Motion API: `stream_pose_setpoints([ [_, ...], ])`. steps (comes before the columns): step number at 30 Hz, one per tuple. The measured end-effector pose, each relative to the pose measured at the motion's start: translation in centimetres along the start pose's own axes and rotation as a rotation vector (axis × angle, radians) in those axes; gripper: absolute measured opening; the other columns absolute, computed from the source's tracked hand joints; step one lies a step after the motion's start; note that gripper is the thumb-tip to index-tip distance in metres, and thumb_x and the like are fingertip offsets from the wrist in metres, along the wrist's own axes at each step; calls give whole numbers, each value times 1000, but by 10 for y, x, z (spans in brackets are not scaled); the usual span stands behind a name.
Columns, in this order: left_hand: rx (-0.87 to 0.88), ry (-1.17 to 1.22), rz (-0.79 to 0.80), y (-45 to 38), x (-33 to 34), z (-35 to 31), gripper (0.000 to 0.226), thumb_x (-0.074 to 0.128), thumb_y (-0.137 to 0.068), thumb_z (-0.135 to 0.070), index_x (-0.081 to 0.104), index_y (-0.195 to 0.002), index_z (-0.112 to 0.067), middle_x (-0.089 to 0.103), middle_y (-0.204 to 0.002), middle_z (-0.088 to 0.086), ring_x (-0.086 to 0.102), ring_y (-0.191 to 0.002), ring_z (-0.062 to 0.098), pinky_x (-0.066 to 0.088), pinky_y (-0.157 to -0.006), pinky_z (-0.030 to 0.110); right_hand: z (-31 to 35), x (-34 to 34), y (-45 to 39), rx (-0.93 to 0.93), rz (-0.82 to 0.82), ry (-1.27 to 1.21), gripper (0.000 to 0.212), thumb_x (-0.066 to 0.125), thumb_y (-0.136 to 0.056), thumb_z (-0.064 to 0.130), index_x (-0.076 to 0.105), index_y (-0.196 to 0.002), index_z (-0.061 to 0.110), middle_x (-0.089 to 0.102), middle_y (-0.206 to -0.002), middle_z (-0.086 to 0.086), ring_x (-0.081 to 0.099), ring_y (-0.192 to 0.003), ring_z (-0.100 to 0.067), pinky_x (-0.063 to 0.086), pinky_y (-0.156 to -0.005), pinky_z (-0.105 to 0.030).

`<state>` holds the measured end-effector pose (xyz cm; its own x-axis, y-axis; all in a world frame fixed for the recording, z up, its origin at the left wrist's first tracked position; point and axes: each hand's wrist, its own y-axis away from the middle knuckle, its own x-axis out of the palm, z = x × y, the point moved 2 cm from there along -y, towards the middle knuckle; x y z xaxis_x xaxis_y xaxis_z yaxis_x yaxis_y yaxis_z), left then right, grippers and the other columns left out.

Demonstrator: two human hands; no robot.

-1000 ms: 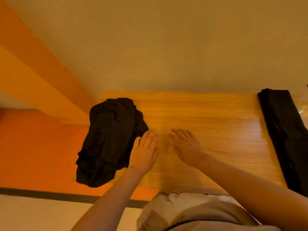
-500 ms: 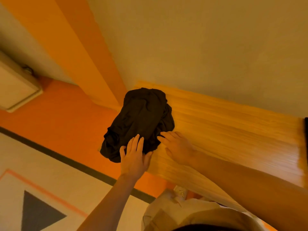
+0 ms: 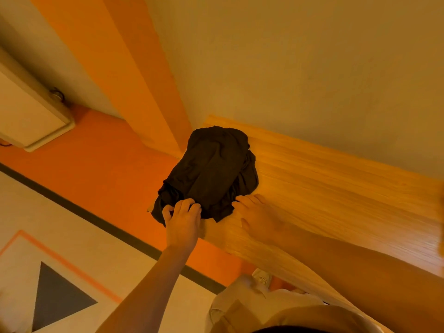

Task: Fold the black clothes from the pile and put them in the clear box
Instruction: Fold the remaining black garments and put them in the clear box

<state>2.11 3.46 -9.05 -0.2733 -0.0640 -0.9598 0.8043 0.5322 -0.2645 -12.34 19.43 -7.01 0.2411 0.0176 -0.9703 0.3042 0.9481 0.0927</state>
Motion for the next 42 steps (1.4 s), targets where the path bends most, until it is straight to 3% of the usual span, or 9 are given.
stream_pose_setpoints([
  [4, 59, 133, -33, -11, -11, -25, 11, 62, -86, -19, 69, -95, -21, 62, -111, -2, 58, -106, 19, 27, -89, 40, 6, -11, -10, 13, -137, -18, 52, 81, -67, 15, 66, -116, 5, 67, -116, -13, 66, -102, -29, 53, -84, -41],
  [7, -73, 129, 121, -22, -9, -27, 47, 75, -75, -10, 60, -118, -19, 56, -128, 2, 53, -118, 23, 32, -92, 46, 12, -19, -17, 19, -114, -17, 53, 67, -85, 16, 51, -134, 4, 53, -136, -15, 53, -123, -31, 42, -100, -42],
  [9, -93, 107, 166, -29, -7, -24, 47, 76, -73, -8, 64, -116, -19, 56, -130, 6, 51, -121, 27, 34, -93, 51, 13, -19, -18, 16, -63, -19, 52, 52, -95, 19, 38, -143, 6, 40, -148, -13, 38, -136, -28, 29, -110, -40],
  [13, -65, 251, 43, -47, -17, -17, 17, 66, -83, -11, 73, -97, -19, 64, -116, 2, 57, -113, 23, 22, -94, 40, 11, -26, -23, 11, -44, -55, 53, 49, -97, 24, 33, -146, 10, 35, -151, -9, 33, -138, -24, 23, -111, -35],
  [19, 214, 339, -31, -64, -50, -44, 21, 49, -87, -21, 70, -89, -19, 68, -75, -6, 62, -69, 15, 28, -87, 31, 6, -50, -42, 93, -184, -282, 50, 58, -92, 37, 48, -135, 13, 54, -134, -6, 49, -123, -21, 37, -105, -34],
  [22, 141, 358, -76, -68, -53, -47, 9, 61, -87, -20, 69, -88, -17, 65, -67, -4, 60, -61, 16, 34, -88, 31, 2, -55, -43, 132, -221, -403, 23, 52, -95, 19, 64, -114, 12, 67, -104, -7, 61, -95, -22, 49, -83, -31],
  [25, 112, 353, -48, -69, -48, -46, 7, 67, -88, -19, 66, -95, -18, 65, -75, -4, 62, -70, 17, 41, -88, 36, -7, -59, -36, 191, -261, -472, 22, 50, -96, 14, 65, -111, 13, 67, -97, -3, 61, -87, -18, 41, -66, -19],
  [31, -56, 240, 153, -72, -27, -38, 27, 65, -86, -23, 63, -113, -21, 60, -115, -2, 54, -110, 19, 26, -102, 36, -17, -84, -24, 288, -449, -770, 13, 55, -90, 4, 62, -94, 14, 59, -78, 4, 57, -69, -10, 43, -58, -17],
  [42, -388, 210, 75, -88, -46, 32, 25, 52, -90, -10, 61, -113, -17, 65, -98, 4, 61, -91, 31, 39, -92, 43, -86, -96, -5, 622, -580, -680, 17, 41, -98, 7, 57, -99, 12, 58, -84, -3, 51, -69, -10, 37, -55, -14],
])
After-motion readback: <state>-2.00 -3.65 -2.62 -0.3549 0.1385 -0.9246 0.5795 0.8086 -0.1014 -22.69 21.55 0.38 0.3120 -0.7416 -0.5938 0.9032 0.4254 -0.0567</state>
